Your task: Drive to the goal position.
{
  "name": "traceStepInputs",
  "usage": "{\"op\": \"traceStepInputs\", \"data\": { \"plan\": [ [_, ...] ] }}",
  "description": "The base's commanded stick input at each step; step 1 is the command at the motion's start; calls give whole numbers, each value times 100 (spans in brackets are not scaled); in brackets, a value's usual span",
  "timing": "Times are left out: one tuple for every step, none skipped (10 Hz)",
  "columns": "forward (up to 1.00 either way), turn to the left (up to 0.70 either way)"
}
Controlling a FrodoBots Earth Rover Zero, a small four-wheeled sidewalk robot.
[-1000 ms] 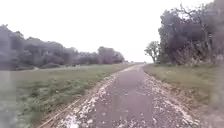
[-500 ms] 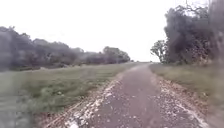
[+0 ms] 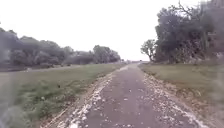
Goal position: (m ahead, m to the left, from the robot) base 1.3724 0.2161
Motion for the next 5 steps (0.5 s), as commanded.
{"op": "traceStepInputs", "data": {
  "plan": [
    [70, -35],
    [70, -35],
    [70, -33],
    [70, -28],
    [70, -23]
  ]
}}
